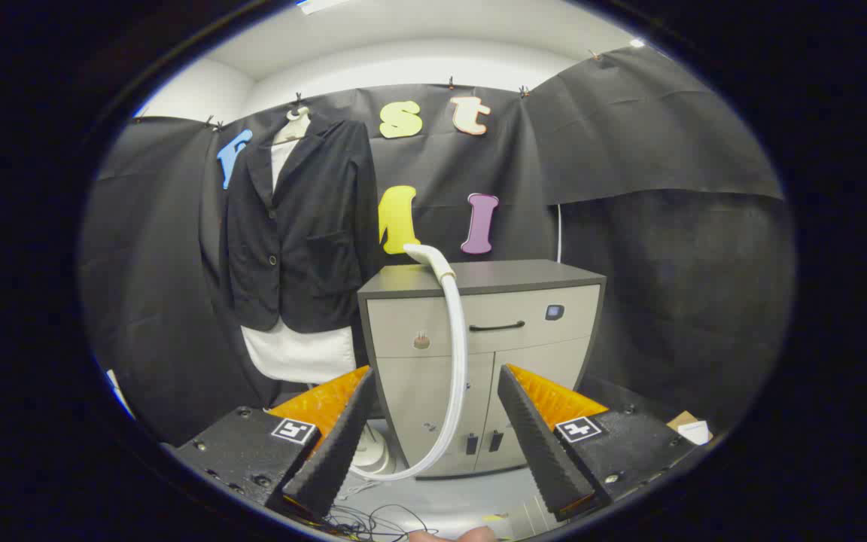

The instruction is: Iron the clothes twice with a garment steamer, once on the left side and once on the right side.

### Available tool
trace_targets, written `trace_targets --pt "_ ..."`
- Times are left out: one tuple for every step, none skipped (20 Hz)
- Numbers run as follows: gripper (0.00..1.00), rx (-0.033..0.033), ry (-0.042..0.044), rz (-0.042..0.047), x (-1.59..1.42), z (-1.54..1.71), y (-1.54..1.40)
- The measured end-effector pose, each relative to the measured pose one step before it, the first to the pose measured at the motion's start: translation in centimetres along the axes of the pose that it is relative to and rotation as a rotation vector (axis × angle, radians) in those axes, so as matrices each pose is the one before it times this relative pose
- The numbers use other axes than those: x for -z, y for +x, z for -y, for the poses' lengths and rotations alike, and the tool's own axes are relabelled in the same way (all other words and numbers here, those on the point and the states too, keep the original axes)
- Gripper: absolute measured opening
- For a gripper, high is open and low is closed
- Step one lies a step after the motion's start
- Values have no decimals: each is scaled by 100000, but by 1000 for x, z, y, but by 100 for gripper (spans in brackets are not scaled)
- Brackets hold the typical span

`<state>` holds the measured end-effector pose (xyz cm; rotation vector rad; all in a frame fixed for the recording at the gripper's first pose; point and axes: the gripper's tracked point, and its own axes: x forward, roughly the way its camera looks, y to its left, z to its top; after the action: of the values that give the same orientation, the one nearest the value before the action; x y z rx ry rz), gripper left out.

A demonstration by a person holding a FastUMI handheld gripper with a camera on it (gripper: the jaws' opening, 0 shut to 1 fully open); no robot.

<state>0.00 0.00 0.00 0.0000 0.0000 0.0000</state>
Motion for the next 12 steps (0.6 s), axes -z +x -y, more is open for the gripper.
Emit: trace_targets --pt "100 -233 221 375 -166 -77 104" --pt "100 -189 147 334 -94 -35 13" --pt "100 -407 145 432 -225 -187 19" --pt "100 -878 212 218 -167 -225 107" --pt "100 -49 148 119 -183 -127 54" --pt "100 252 -60 16 -90 123 19" --pt "100 136 -185 115 -146 -95 -4" --pt "100 513 -298 171 -147 -17 -26" --pt "100 355 -380 300 -170 -110 0" --pt "100 608 -378 265 -124 -180 1" --pt "100 42 -54 62 -121 -207 39" --pt "100 109 306 67 -182 -291 74"
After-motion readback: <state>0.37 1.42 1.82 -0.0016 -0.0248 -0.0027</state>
